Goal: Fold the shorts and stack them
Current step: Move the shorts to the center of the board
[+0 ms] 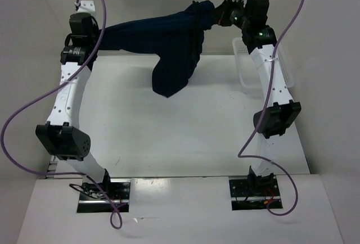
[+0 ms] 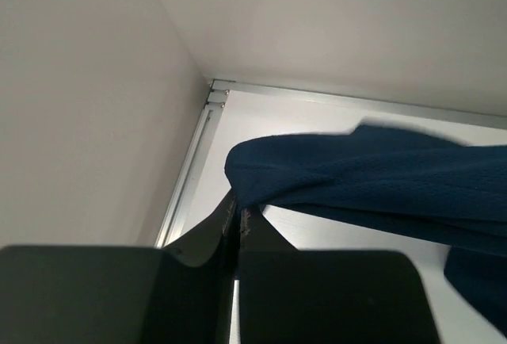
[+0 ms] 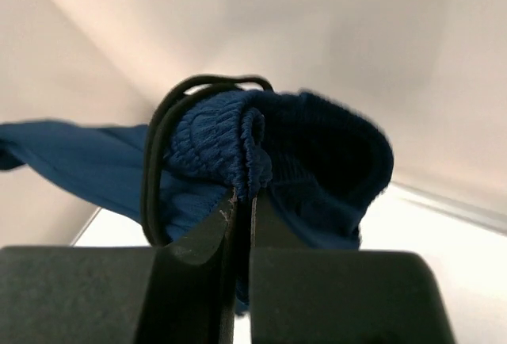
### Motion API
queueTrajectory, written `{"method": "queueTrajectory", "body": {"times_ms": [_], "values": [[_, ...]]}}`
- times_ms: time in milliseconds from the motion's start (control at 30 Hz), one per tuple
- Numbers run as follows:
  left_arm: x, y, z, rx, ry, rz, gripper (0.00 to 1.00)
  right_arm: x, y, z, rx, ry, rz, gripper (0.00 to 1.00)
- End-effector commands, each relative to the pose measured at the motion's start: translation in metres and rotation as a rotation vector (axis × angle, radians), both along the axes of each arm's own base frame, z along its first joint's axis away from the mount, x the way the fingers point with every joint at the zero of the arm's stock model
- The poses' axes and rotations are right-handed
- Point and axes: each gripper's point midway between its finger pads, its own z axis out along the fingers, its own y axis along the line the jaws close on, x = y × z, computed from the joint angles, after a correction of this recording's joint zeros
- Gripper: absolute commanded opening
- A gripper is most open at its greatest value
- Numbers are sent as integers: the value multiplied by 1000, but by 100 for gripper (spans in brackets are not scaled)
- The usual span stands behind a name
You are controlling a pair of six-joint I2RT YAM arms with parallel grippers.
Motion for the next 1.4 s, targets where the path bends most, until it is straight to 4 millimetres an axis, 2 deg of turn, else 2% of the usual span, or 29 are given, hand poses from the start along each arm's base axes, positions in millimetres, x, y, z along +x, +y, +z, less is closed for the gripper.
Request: {"method": "queueTrajectory", "body": {"times_ms": [0,33,100,133,200,233,267,300,333,400,433,500,533,600,633,700,733,767,800,867,933,967,1000,1033,1067,1167,1200,1300,1367], "values": [[-34,34,19,33,-32,132,0,-7,-29,-3,15,27,-54,0],[-38,33,4,34,3,131,0,-11,-22,-36,29,121,-10,0],[-52,33,-1,35,18,131,0,-28,-13,-50,62,173,45,0],[-55,31,-5,32,27,119,0,-36,-7,-92,83,294,75,0],[-68,20,-28,28,93,82,0,-55,-1,-115,89,360,100,0],[-73,13,-40,24,123,56,0,-70,6,-156,82,459,123,0],[-83,7,-47,25,142,41,0,-82,10,-173,85,516,125,0],[-95,-6,-89,27,249,0,0,-97,13,-177,84,533,145,0],[-103,-13,-109,26,303,-25,0,-112,11,-210,87,620,136,0],[-125,-26,-146,13,413,-85,0,-129,2,-234,54,680,97,0],[-141,-29,-176,3,496,-105,0,-148,-5,-252,25,736,71,0],[-157,-42,-206,-31,587,-170,0,-168,-22,-286,-41,805,-1,0],[-166,-46,-225,-48,635,-191,0,-178,-25,-289,-47,820,-10,0],[-172,-50,-234,-51,660,-207,0,-196,-25,-309,-34,896,-12,0],[-171,-52,-246,-60,699,-216,0,-195,-23,-307,-19,891,-4,0],[-148,-58,-241,-72,695,-232,0,-168,-6,-272,52,825,54,0],[-133,-59,-233,-72,672,-234,0,-144,3,-260,86,784,81,0],[-116,-61,-221,-71,640,-235,0,-111,14,-196,130,628,130,0],[-79,-61,-189,-81,560,-237,0,-92,18,-165,166,563,131,0],[-53,-48,-165,-106,523,-218,0,-49,17,-121,168,448,88,0],[-35,-45,-171,-109,534,-208,0,-45,15,-142,107,474,57,0],[-40,-41,-186,-102,576,-191,0,-60,11,-198,78,607,36,0],[-48,-41,-201,-105,615,-189,0,-71,3,-227,51,667,2,0],[-73,-45,-240,-110,733,-193,0,-89,0,-253,33,729,-1,0],[-88,-54,-258,-114,787,-216,0,-126,-5,-290,12,834,5,0],[-137,-64,-299,-147,913,-254,0,-172,-8,-313,5,923,32,0],[-144,-65,-306,-157,937,-260,0,-176,-9,-313,4,925,32,0],[-150,-69,-313,-175,952,-275,0,-189,-10,-310,8,928,41,0],[-152,-69,-308,-173,929,-278,0,-197,-17,-323,-46,932,32,0]]}}
